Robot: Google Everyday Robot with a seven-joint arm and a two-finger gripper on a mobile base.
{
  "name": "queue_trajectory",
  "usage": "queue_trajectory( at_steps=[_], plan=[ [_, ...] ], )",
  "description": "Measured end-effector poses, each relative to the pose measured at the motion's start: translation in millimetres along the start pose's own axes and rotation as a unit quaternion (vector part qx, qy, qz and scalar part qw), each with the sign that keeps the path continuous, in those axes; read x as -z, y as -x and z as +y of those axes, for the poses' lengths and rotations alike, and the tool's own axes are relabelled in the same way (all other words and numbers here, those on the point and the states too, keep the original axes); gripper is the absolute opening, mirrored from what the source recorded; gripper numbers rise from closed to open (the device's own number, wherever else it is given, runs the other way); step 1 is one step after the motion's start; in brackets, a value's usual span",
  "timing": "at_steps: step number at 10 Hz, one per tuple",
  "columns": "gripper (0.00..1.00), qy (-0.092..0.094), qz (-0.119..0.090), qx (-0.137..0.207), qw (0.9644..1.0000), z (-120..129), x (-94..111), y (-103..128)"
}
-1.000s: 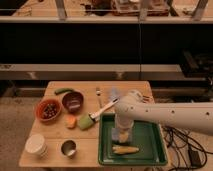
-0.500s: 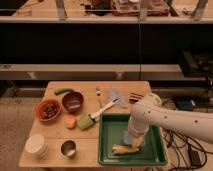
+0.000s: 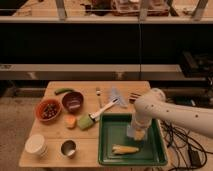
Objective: Wipe tray with sponge
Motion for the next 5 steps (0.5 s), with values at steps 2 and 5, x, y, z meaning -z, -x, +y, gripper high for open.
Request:
queue_trajectory(
  at_steps=[2,5],
  plan=[
    [0.31,-0.008,0.007,0.0,0.9999,-23,-3,11],
    [0.31,-0.009,0.001,0.026,0.9996,-23,-9,54]
  ],
)
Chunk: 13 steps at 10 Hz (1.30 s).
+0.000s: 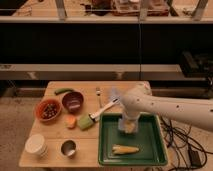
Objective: Wipe tray with sponge
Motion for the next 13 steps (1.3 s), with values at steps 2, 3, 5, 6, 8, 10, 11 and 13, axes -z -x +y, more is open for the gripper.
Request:
queue_trajectory(
  at_steps=[2,3,5,6,8,10,11,13],
  plan=[
    [0.31,0.007,-0.009,0.028,0.9996,19,-4,25],
    [0.31,0.014,-0.011,0.047,0.9987,36,-8,39],
    [0.31,0.02,-0.012,0.054,0.9983,48,-12,40],
    [0.31,0.022,-0.013,0.047,0.9986,51,-11,33],
    [0.31,0.021,-0.014,0.029,0.9993,55,-7,5],
    [0.31,0.017,-0.01,0.0,0.9998,58,-1,-34],
    [0.31,0.017,-0.004,-0.015,0.9997,58,0,-51],
    [0.31,0.011,0.009,-0.041,0.9991,47,1,-75]
  ],
)
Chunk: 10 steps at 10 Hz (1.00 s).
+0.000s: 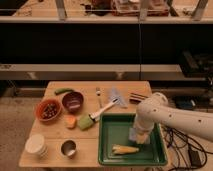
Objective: Wipe tray with sponge
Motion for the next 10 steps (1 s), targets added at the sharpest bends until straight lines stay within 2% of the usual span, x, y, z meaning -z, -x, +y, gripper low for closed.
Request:
queue_trajectory(
  at_steps=[2,4,5,7,9,10],
  plan=[
    [0.31,-0.01,0.006,-0.013,0.9999,-25,1,-2],
    [0.31,-0.016,0.004,-0.007,0.9998,-41,3,17],
    [0.31,-0.015,0.001,-0.003,0.9999,-42,3,28],
    [0.31,-0.016,-0.011,0.016,0.9997,-37,-3,72],
    [0.31,-0.015,-0.015,0.035,0.9992,-28,-14,99],
    [0.31,-0.01,-0.016,0.043,0.9989,-18,-27,110]
  ],
)
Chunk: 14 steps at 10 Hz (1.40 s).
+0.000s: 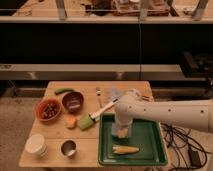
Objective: Wipe tray with sponge
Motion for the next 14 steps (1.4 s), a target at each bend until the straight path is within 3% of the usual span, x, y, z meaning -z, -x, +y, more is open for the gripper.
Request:
queue_trajectory(
  at_steps=[2,4,8,10,12,14],
  plan=[
    [0.31,0.003,0.0,0.002,1.0,6,-7,2],
    [0.31,0.001,0.003,-0.004,1.0,15,-1,-16],
    [0.31,-0.002,0.014,-0.041,0.9991,30,18,-93],
    [0.31,-0.01,0.02,-0.077,0.9968,22,26,-127],
    [0.31,-0.018,0.022,-0.089,0.9956,8,33,-135],
    [0.31,-0.024,0.017,-0.084,0.9961,-1,35,-129]
  ],
)
